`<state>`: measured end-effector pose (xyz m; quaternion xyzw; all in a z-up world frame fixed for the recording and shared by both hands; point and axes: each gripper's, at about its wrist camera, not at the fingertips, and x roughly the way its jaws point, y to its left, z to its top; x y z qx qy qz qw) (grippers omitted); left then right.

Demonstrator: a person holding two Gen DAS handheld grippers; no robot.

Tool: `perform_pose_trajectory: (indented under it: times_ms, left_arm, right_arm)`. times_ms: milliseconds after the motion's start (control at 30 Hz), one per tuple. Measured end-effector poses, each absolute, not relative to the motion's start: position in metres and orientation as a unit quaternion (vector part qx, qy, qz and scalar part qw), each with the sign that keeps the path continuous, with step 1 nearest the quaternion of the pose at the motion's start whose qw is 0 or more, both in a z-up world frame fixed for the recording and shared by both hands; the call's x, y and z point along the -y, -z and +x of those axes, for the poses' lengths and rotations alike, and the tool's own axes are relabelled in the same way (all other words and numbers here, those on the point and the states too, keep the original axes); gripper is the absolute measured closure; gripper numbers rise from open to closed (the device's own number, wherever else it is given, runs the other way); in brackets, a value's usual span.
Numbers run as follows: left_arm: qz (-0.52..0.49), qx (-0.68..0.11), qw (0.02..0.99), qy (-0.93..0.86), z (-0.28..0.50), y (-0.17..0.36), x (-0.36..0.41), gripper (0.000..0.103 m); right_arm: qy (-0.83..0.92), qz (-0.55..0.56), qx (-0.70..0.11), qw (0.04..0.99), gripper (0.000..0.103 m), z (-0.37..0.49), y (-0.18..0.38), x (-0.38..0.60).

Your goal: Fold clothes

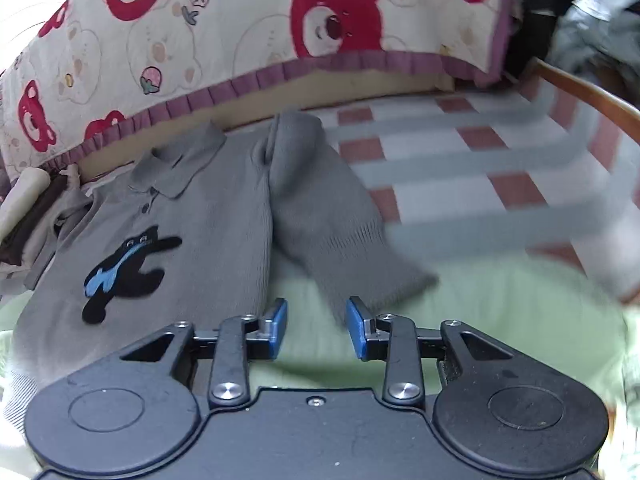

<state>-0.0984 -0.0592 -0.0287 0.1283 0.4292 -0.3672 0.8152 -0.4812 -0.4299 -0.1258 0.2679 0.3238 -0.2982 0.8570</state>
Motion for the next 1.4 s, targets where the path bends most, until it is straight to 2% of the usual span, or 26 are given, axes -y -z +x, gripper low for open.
perform_pose_trajectory:
  times_ms: [133,233,300,433,533,600,633,667,700,800,967,1033,1067,1200,1233,1300,1333,1400]
  left_arm:
    - [0.185,-0.398,0.774,0.456,-0.117,0.051,0.158,0.069]
    - [0.194,-0.398,0.745,0.499,-0.126,0.072,0.218,0.069]
    - [0.187,-0.408,0.733,0.512,-0.128,0.086,0.245,0.069]
    - [0.181,-0.428,0.728,0.504,-0.127,0.109,0.265,0.069]
    - [0.187,-0.442,0.73,0.486,-0.12,0.124,0.26,0.069]
    - [0.198,-0.444,0.738,0.468,-0.111,0.13,0.248,0.069]
    - [0.205,-0.443,0.743,0.457,-0.105,0.132,0.24,0.069]
    - [0.212,-0.442,0.749,0.446,-0.098,0.134,0.232,0.069]
    - [0.218,-0.443,0.754,0.433,-0.091,0.136,0.223,0.069]
    - [0.233,-0.45,0.77,0.387,-0.068,0.138,0.19,0.069]
    - [0.228,-0.454,0.799,0.32,-0.046,0.123,0.136,0.069]
    - [0.217,-0.455,0.804,0.316,-0.043,0.12,0.132,0.069]
    - [0.214,-0.452,0.806,0.316,-0.042,0.119,0.133,0.069]
    - [0.206,-0.449,0.806,0.326,-0.046,0.12,0.145,0.069]
    - [0.203,-0.448,0.806,0.329,-0.049,0.121,0.148,0.069]
    - [0.198,-0.451,0.801,0.34,-0.056,0.124,0.155,0.069]
    - [0.196,-0.453,0.797,0.348,-0.06,0.128,0.16,0.069]
    - [0.192,-0.457,0.788,0.364,-0.068,0.135,0.17,0.069]
  right_arm:
    - [0.255,0.216,-0.354,0.874,0.053,-0.429,0.14,0.443]
    - [0.264,0.129,-0.407,0.865,0.053,-0.381,0.163,0.439]
    - [0.249,0.123,-0.428,0.86,0.053,-0.361,0.179,0.444]
    - [0.221,0.108,-0.459,0.853,0.051,-0.331,0.205,0.456]
    - [0.242,0.096,-0.448,0.856,0.034,-0.318,0.213,0.457]
    - [0.265,0.148,-0.417,0.856,0.034,-0.318,0.215,0.472]
    - [0.276,0.171,-0.4,0.857,0.038,-0.319,0.215,0.479]
    - [0.288,0.18,-0.388,0.857,0.072,-0.321,0.214,0.485]
    - [0.302,0.171,-0.389,0.854,0.095,-0.322,0.212,0.489]
    - [0.353,0.133,-0.37,0.849,0.096,-0.333,0.19,0.502]
    - [0.464,0.002,-0.368,0.806,0.096,-0.365,0.145,0.543]
    - [0.491,0.01,-0.361,0.792,0.098,-0.381,0.129,0.571]
    - [0.503,0.028,-0.353,0.789,0.103,-0.389,0.123,0.586]
    - [0.557,0.024,-0.33,0.762,0.103,-0.404,0.103,0.629]
    - [0.558,0.049,-0.318,0.765,0.103,-0.408,0.099,0.636]
    - [0.525,0.151,-0.302,0.781,0.093,-0.418,0.1,0.651]
    - [0.495,0.214,-0.289,0.791,0.091,-0.424,0.104,0.654]
    - [0.449,0.305,-0.257,0.8,0.064,-0.429,0.12,0.648]
